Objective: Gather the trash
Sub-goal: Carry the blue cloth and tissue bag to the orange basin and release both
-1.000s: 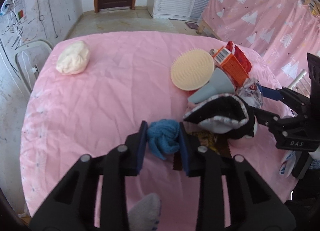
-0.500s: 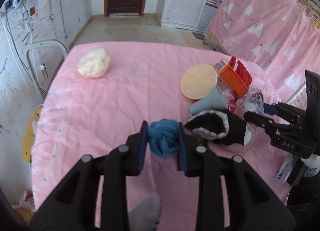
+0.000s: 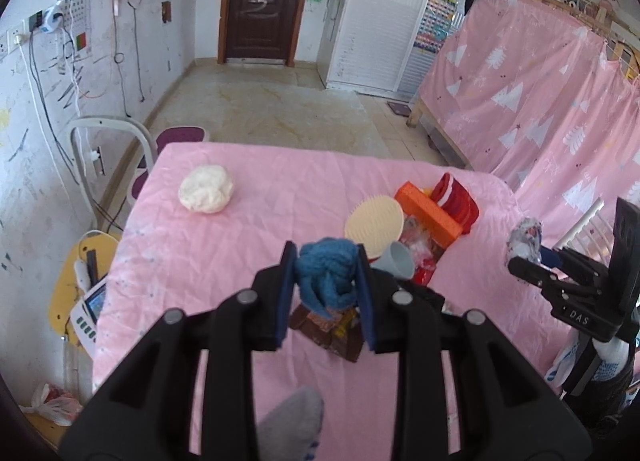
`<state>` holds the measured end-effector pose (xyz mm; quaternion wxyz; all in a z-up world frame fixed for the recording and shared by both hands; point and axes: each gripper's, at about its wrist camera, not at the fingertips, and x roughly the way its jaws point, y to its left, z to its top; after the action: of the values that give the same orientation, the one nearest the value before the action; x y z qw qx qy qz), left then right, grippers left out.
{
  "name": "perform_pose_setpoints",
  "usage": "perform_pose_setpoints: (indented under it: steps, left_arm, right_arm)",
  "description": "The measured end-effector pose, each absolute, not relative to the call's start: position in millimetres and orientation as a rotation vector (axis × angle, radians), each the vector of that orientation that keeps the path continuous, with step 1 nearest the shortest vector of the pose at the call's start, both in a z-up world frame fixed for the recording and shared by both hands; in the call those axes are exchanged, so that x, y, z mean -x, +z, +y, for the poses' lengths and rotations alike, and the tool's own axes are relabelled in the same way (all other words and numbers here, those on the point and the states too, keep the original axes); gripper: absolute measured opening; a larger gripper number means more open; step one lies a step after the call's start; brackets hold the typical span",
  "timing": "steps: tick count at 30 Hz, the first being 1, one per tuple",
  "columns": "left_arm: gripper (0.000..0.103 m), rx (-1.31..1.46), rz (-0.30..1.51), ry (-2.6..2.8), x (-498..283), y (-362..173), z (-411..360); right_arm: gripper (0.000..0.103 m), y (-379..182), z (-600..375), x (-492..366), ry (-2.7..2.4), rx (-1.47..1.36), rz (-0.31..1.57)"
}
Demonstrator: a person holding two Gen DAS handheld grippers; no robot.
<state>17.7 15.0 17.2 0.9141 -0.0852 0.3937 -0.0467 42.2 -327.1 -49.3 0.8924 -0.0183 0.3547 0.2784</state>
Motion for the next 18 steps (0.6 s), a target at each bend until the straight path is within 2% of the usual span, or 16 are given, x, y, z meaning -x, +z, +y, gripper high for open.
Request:
perform_pose_setpoints:
  steps: [18]
  left_arm:
    - [0.027,0.056,0.779,-0.262,-35,44,-96]
  right_arm:
    - [0.033,-41,-448,-26,0.388,-0.092,0.648]
